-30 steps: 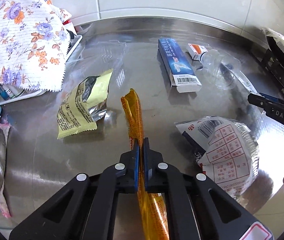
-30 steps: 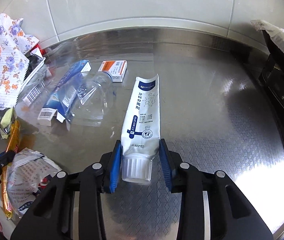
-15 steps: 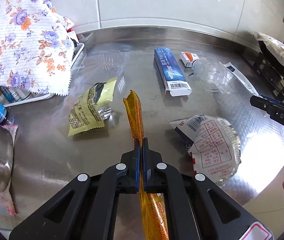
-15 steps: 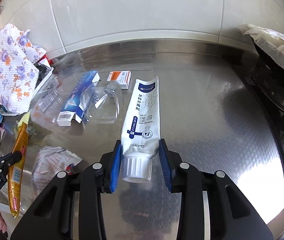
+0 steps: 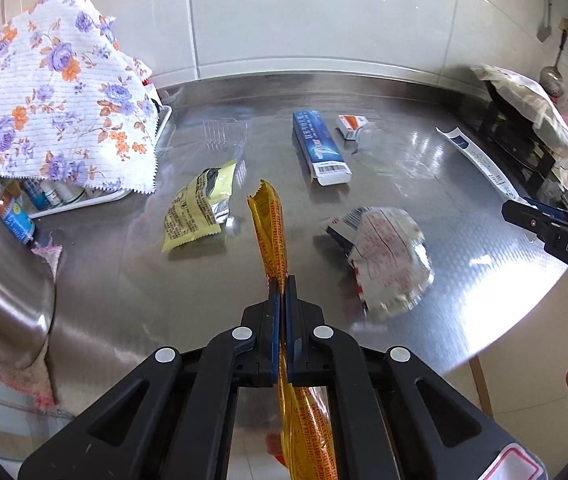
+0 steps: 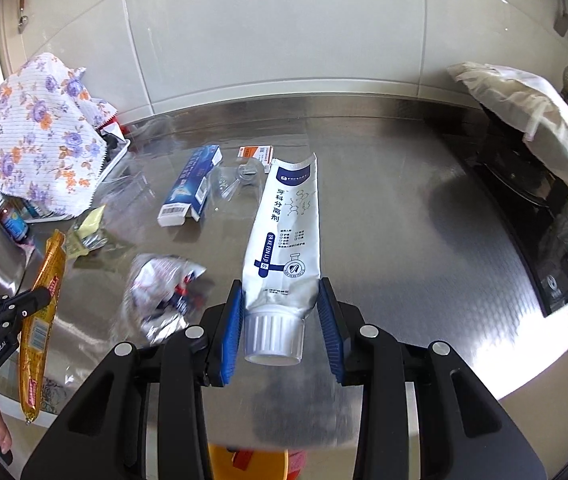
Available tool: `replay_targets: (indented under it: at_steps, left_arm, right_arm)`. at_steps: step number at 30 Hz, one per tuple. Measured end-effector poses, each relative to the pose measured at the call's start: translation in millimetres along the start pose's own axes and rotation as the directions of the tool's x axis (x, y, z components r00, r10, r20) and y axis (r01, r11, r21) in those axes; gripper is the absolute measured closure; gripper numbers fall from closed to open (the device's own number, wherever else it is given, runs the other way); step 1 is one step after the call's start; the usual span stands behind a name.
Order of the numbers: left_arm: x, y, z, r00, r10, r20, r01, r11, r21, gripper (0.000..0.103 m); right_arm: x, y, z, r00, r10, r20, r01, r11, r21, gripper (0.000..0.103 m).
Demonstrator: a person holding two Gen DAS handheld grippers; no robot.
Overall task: Collect trash
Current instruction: 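Carry gold wrapper and toothpaste tube over the yellow bin and release both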
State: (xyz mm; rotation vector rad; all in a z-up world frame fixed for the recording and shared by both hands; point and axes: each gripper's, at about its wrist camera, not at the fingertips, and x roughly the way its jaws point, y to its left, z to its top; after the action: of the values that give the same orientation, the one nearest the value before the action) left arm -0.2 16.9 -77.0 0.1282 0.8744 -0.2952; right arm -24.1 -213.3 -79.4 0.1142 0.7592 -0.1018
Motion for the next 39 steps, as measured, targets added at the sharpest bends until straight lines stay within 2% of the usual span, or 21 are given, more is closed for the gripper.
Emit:
replay_targets:
  at_steps: [10, 20, 29, 39]
  left_arm:
    - [-49, -8, -39, 0.999, -0.024, 0.023, 0.023, 0.999, 0.043, 0.1]
    - [-83, -16, -90, 0.998, -0.062, 0.013, 0.061, 0.995, 0.074, 0.1]
    - [-69, -37, -141, 0.99, -0.108, -0.085, 0.116, 0.988, 0.105, 0.1]
    - [-25, -49, -179, 0.973, -0.13, -0.192, 0.146, 0.986, 0.074, 0.1]
  right_arm:
    - [-60, 16, -43, 1.0, -0.005, 0.03, 0.005, 1.0, 0.01, 0.065]
    - [-122, 36, -107, 0.999, 0.008, 0.037, -0.008, 1.0, 0.001, 0.065]
    - [-141, 39, -175, 0.998, 0.023, -0.057, -0.024, 1.0, -0.004, 0.065]
    - [-112, 33, -222, 0.978, 0.05, -0.203, -0.055, 0.998, -0.019, 0.065]
